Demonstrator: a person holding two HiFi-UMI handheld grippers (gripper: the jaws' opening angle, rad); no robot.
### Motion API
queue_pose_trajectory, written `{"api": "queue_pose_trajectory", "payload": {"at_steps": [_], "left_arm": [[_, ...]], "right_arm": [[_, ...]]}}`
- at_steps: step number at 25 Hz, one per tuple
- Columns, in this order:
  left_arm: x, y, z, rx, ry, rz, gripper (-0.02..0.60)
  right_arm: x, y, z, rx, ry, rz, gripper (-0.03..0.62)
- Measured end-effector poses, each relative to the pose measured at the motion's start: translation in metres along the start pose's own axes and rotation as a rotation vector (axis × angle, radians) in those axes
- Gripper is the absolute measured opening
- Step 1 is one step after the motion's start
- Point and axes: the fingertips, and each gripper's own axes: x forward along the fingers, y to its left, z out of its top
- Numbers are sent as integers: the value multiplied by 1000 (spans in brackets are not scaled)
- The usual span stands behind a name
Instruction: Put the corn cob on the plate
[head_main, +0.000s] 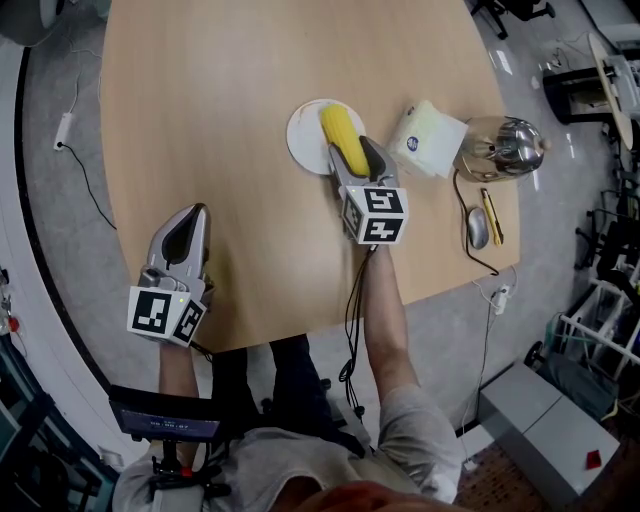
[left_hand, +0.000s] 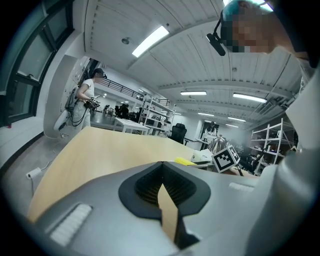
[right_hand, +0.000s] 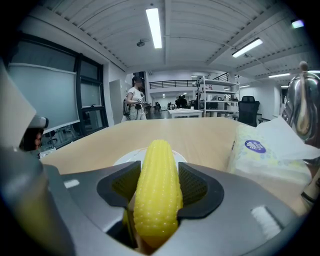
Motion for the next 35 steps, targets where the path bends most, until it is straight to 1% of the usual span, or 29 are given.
{"api": "queue_pose_trajectory", "payload": {"at_steps": [4, 17, 35], "left_arm": [[-1, 4, 3, 13, 0, 1, 20], [0, 1, 4, 9, 2, -8, 20], [-1, 0, 1, 10, 0, -15, 20]], "right_arm": [[3, 3, 1, 2, 6, -4, 242], [4, 0, 2, -28, 19, -22, 247], [4, -5, -1, -26, 22, -33, 250]]}}
